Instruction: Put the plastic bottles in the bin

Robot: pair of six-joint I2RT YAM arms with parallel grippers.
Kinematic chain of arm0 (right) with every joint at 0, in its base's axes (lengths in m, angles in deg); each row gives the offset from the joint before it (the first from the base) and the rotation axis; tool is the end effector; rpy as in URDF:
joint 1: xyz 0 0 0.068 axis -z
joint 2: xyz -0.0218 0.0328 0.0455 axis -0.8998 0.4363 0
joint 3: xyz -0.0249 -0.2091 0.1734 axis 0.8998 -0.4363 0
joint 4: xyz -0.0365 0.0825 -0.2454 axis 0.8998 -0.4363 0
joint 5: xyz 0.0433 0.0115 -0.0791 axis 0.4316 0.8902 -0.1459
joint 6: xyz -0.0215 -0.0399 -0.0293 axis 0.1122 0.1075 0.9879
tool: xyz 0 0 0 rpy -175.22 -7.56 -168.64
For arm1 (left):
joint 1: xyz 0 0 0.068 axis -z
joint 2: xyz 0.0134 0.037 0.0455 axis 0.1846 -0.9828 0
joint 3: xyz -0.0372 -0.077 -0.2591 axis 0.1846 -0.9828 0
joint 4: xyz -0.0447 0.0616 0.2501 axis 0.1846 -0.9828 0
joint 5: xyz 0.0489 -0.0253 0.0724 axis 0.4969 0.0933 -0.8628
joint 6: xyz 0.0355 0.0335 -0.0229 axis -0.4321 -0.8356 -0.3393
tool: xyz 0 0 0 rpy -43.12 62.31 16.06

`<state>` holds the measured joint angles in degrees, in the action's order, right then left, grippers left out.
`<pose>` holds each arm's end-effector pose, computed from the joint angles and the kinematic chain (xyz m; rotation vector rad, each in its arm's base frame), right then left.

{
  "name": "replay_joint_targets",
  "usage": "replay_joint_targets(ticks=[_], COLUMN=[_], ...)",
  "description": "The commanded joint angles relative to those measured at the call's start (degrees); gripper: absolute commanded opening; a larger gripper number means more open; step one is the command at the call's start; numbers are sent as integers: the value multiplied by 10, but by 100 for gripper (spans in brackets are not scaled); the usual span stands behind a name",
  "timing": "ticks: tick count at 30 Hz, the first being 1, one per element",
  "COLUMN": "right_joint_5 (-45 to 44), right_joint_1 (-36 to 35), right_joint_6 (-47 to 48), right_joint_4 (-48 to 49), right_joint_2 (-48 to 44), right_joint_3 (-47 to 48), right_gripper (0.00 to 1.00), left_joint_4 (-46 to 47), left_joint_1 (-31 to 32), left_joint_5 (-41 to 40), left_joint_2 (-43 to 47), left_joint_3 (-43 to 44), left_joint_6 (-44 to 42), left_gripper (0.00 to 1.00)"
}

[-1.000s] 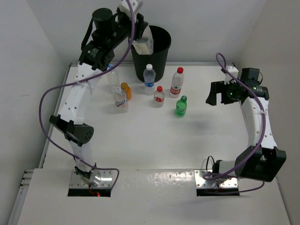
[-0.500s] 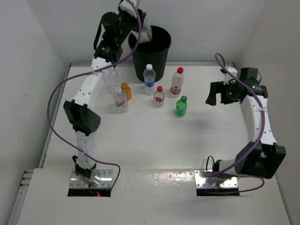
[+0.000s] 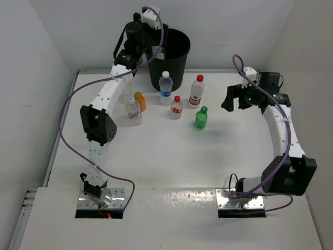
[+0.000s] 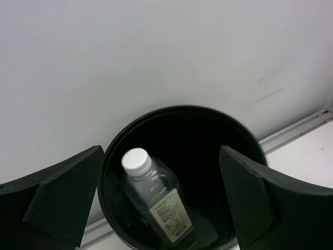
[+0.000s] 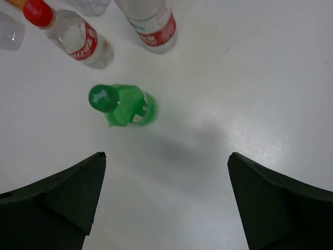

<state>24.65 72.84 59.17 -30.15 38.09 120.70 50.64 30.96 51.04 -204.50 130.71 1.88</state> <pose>0.2937 -0.0282 0.3231 -0.1932 2.2892 0.4334 0.4807 -0.1802 0.4431 0.3242 1.4154 -0.3037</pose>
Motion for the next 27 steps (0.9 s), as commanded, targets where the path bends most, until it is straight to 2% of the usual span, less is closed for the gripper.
replay_joint_targets(ticks=[1, 4, 6, 11, 17, 24, 27], right_joint_5=[19, 18, 9, -23, -23, -38, -39], right_joint_1=[-45, -76, -98, -130, -144, -157, -168], right_joint_6=[-10, -28, -33, -62, -98, -123, -126], right_joint_4=[128, 206, 225, 328, 364, 394, 419], right_joint_2=[-16, 13, 28, 91, 183, 269, 301], right_joint_3=[-13, -6, 2, 27, 78, 144, 151], right_gripper=[99, 99, 99, 99, 99, 99, 77], left_joint_4=[4, -27, -39, -65, -111, -145, -159], left_joint_1=[17, 17, 17, -13, -47, -126, -158], left_joint_5=[-13, -13, -13, -25, -25, -5, 2], left_joint_2=[117, 190, 229, 360, 440, 503, 515], left_joint_3=[18, -26, -62, -222, -340, -442, -470], left_joint_6=[-2, -2, -8, -45, 0, 50, 63], left_gripper=[100, 100, 100, 100, 100, 100, 100])
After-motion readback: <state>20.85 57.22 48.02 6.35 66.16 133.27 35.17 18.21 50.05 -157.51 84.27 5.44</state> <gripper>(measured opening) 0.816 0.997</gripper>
